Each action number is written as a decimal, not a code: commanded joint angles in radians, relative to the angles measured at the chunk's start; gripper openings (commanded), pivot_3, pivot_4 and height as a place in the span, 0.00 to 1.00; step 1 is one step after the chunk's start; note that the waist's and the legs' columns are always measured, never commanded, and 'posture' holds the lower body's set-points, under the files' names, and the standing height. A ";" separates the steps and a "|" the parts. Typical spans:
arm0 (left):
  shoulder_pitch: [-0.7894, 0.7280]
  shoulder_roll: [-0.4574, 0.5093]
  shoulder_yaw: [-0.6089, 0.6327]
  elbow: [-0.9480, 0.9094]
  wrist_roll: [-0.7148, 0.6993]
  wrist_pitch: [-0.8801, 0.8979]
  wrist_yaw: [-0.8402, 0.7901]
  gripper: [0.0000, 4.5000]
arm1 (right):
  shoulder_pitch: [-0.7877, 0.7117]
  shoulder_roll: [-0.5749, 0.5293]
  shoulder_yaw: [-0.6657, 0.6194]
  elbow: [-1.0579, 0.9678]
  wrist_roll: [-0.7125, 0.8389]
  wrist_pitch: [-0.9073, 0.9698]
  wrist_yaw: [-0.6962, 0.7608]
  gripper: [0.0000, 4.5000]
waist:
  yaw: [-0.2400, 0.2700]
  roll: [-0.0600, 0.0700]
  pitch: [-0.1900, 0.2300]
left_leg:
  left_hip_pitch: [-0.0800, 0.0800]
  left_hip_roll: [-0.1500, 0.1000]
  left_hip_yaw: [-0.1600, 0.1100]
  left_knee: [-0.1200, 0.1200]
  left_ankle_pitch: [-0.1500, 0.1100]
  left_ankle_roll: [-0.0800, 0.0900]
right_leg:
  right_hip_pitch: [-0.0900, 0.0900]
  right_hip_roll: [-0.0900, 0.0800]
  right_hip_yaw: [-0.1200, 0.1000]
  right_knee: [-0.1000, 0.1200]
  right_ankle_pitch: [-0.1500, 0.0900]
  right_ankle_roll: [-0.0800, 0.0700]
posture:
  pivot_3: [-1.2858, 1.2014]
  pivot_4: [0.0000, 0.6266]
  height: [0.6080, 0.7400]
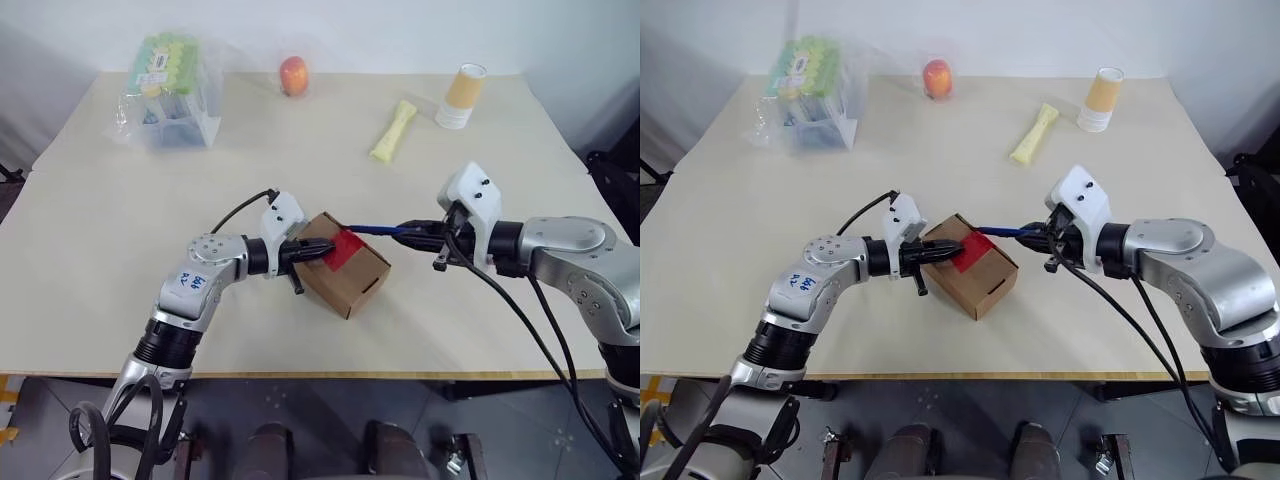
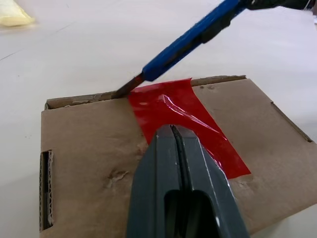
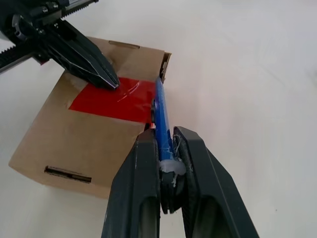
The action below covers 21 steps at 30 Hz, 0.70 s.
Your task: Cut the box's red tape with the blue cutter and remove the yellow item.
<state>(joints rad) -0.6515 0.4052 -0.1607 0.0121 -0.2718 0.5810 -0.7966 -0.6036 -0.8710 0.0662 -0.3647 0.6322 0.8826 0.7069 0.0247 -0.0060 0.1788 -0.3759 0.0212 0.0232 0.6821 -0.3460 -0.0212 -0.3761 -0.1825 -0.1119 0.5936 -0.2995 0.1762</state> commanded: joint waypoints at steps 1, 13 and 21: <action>0.013 0.000 -0.009 -0.028 0.006 0.010 0.007 0.00 | 0.003 -0.011 0.007 -0.035 -0.007 0.018 0.037 0.04 | 0.000 0.000 0.000 | 0.000 0.000 0.000 0.000 0.000 0.000 | 0.000 0.000 0.000 0.000 0.000 0.000 | 0.52 0.24 1.00; 0.017 0.007 -0.040 -0.001 0.062 0.006 0.043 0.00 | -0.080 -0.066 0.081 -0.011 -0.042 0.131 0.142 0.04 | 0.001 0.000 0.000 | 0.001 0.000 0.000 0.000 0.000 0.000 | 0.001 0.000 0.000 0.000 0.000 0.000 | 0.52 0.24 1.00; 0.046 0.007 -0.084 0.022 0.108 -0.036 0.062 0.00 | -0.341 -0.013 0.205 0.111 -0.056 0.308 0.208 0.04 | -0.003 0.001 -0.001 | 0.002 0.000 0.000 0.000 0.000 0.000 | 0.001 0.000 0.001 0.001 0.000 0.000 | 0.52 0.24 1.00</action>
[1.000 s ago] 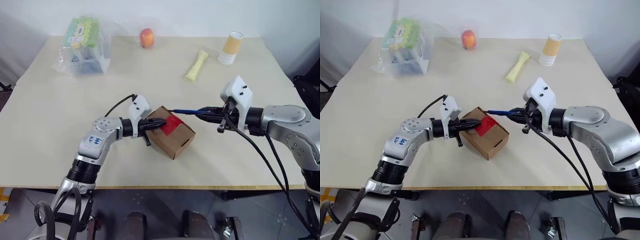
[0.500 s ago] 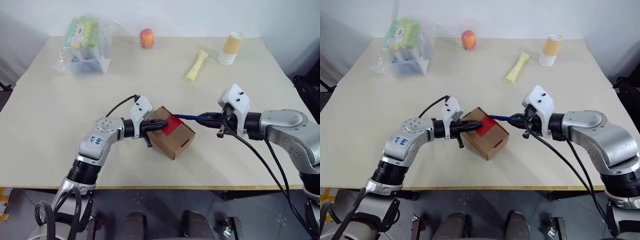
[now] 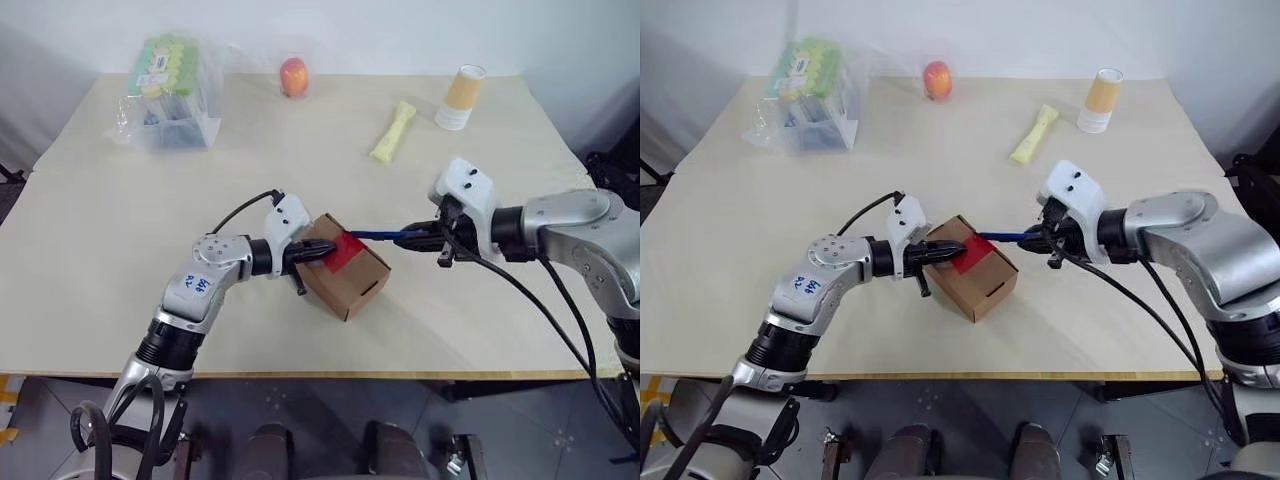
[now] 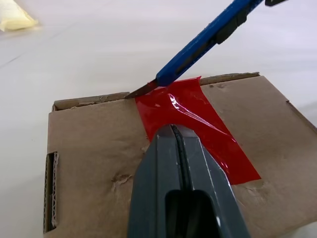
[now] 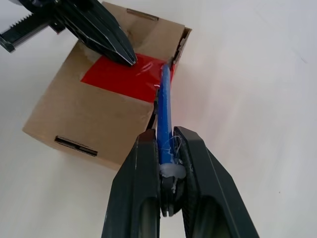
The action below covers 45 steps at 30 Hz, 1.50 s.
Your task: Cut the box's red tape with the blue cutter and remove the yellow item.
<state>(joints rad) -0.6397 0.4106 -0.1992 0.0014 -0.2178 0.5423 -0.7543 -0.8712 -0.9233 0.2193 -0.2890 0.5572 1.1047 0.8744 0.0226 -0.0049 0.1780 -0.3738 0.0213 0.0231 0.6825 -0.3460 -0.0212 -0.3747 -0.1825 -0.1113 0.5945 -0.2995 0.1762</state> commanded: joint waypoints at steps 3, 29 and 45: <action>0.036 -0.005 -0.046 0.037 0.058 -0.005 0.023 0.00 | -0.154 0.050 0.094 0.067 0.020 0.180 0.055 0.04 | -0.001 0.000 0.000 | 0.001 0.000 0.000 0.000 0.000 0.000 | 0.000 0.000 0.000 0.002 0.000 0.000 | 0.52 0.24 1.00; 0.084 -0.008 -0.049 0.029 0.065 -0.008 0.071 0.00 | -0.403 -0.056 0.405 0.221 -0.067 0.282 0.307 0.04 | -0.001 0.001 -0.002 | 0.002 0.000 0.000 0.000 0.000 -0.001 | 0.000 0.000 0.000 0.002 0.000 0.000 | 0.52 0.24 1.00; 0.081 -0.012 -0.049 0.027 0.061 -0.009 0.074 0.00 | -0.373 -0.057 0.410 0.180 -0.133 0.260 0.336 0.04 | -0.001 0.001 -0.002 | 0.002 0.000 0.000 0.000 0.000 -0.001 | 0.000 0.000 0.001 0.002 0.000 0.000 | 0.52 0.24 1.00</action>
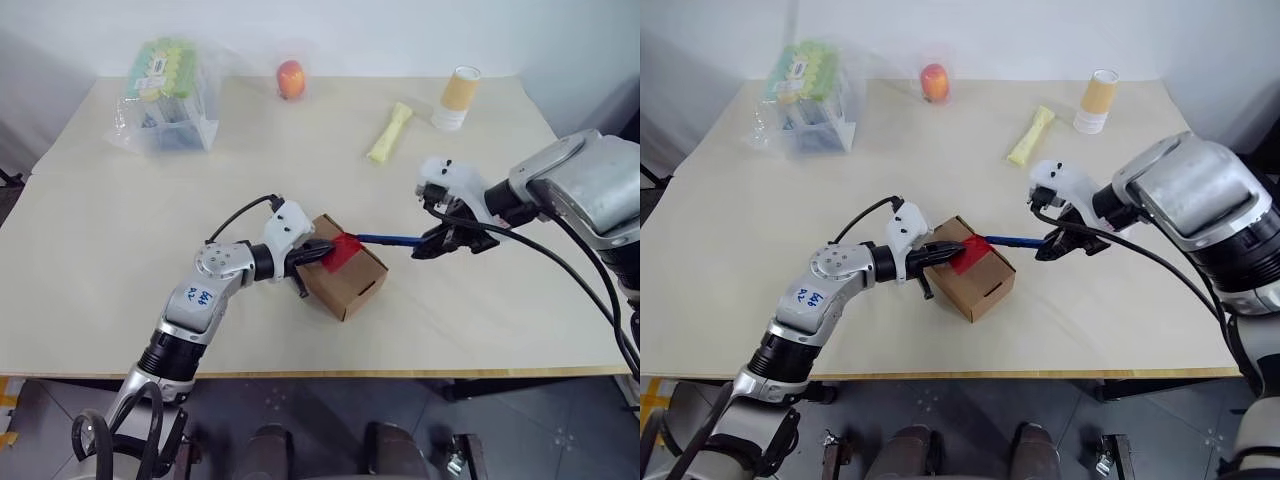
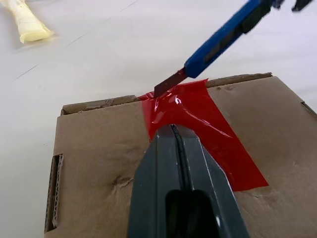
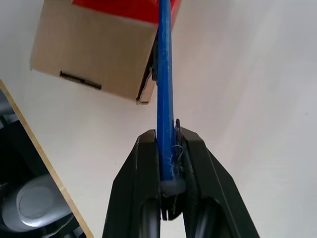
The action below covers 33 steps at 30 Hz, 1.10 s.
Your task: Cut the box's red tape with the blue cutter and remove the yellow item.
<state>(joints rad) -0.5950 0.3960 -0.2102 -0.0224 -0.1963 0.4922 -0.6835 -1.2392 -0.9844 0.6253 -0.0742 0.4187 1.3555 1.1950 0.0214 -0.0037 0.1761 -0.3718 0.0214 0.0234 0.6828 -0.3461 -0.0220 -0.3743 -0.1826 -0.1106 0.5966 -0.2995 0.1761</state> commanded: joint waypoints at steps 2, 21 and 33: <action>0.036 0.003 -0.038 0.051 0.040 0.042 0.003 0.00 | -0.007 -0.001 0.000 -0.044 0.008 0.015 0.020 0.04 | 0.000 0.000 0.000 | 0.000 0.000 0.000 0.000 0.000 0.000 | 0.000 0.000 0.000 0.000 0.000 0.000 | 0.52 0.24 1.00; 0.006 -0.006 0.053 0.045 -0.022 -0.199 -0.067 0.00 | 0.073 -0.051 -0.239 -0.090 0.129 0.111 0.033 0.04 | 0.001 0.000 0.001 | -0.002 0.000 0.000 0.000 0.000 0.000 | -0.001 0.000 0.000 -0.002 0.000 0.000 | 0.52 0.24 1.00; -0.083 0.091 0.142 0.098 -0.031 -0.692 -0.304 0.50 | 0.123 0.012 -0.465 -0.006 0.428 0.259 -0.181 0.04 | 0.003 0.000 0.002 | -0.005 0.000 0.000 -0.001 0.000 0.000 | -0.003 0.000 -0.003 -0.003 0.000 0.000 | 0.52 0.24 1.00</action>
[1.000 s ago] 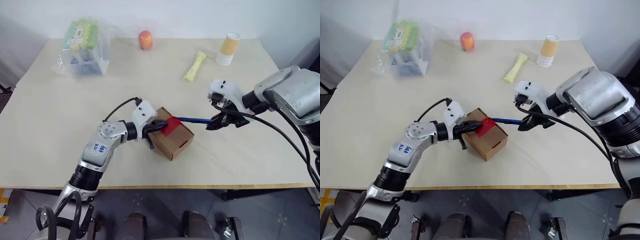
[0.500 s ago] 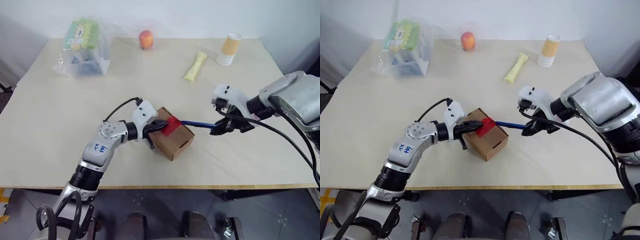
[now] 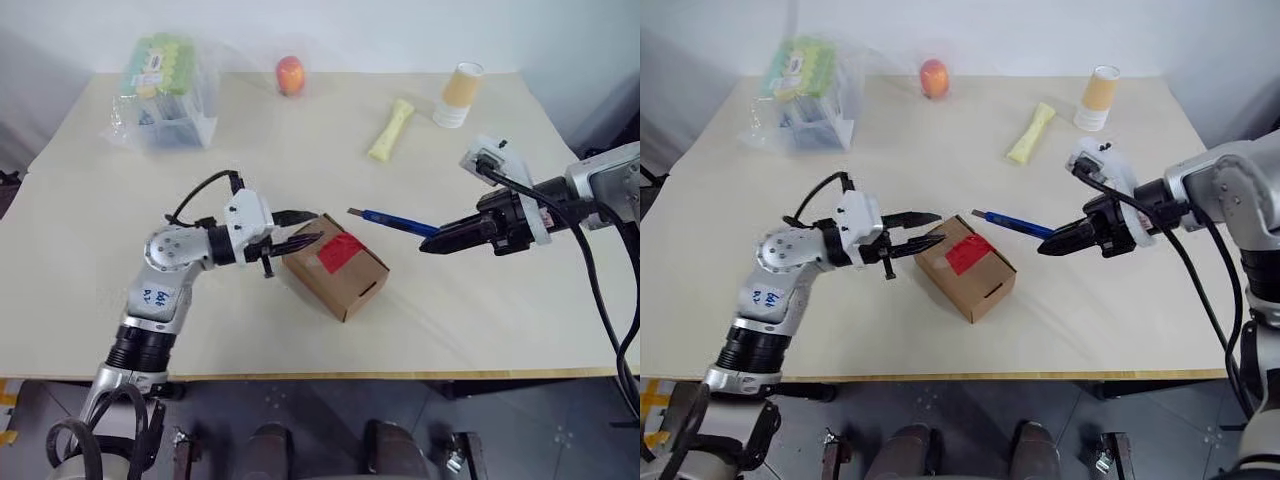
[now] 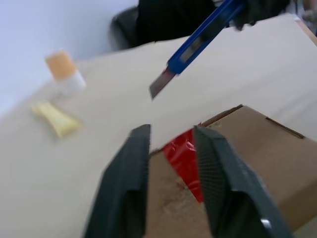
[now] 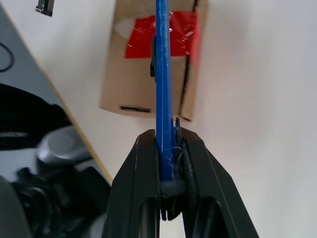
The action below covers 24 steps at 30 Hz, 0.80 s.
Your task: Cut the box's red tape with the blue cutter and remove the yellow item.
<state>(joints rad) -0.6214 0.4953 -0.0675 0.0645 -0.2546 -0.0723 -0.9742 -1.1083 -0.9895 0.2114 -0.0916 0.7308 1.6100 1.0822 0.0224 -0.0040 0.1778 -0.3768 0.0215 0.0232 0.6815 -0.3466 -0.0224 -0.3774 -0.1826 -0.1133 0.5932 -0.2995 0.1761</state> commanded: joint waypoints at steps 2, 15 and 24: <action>-0.109 -0.027 -0.025 0.054 0.089 -0.240 0.003 0.64 | -0.016 0.043 -0.063 0.050 0.200 0.004 -0.145 0.04 | 0.003 0.000 0.000 | 0.000 0.000 0.000 0.001 0.000 0.000 | 0.000 0.000 0.000 0.000 0.000 0.000 | 0.52 0.24 1.00; -0.228 -0.062 -0.149 0.278 0.305 -0.514 0.055 0.90 | -0.031 0.092 -0.065 0.154 0.637 0.004 -0.576 0.04 | -0.007 0.000 0.000 | -0.001 0.000 -0.001 -0.001 0.000 0.000 | 0.000 -0.001 -0.004 0.000 0.000 0.000 | 0.52 0.24 1.00; -0.237 -0.080 -0.148 0.302 0.295 -0.493 0.084 0.35 | -0.002 0.106 -0.104 0.174 0.798 0.004 -0.766 0.04 | -0.001 0.000 0.000 | -0.002 0.000 -0.002 0.000 0.000 0.000 | 0.000 -0.001 -0.005 0.000 0.000 0.001 | 0.52 0.24 1.00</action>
<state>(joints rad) -0.8474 0.4164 -0.2160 0.3737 0.0491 -0.5651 -0.8963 -1.1099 -0.8884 0.1545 0.0868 1.4885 1.6101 0.3411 0.0215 -0.0044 0.1781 -0.3785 0.0217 0.0214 0.6814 -0.3468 -0.0220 -0.3777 -0.1836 -0.1190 0.5936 -0.2991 0.1768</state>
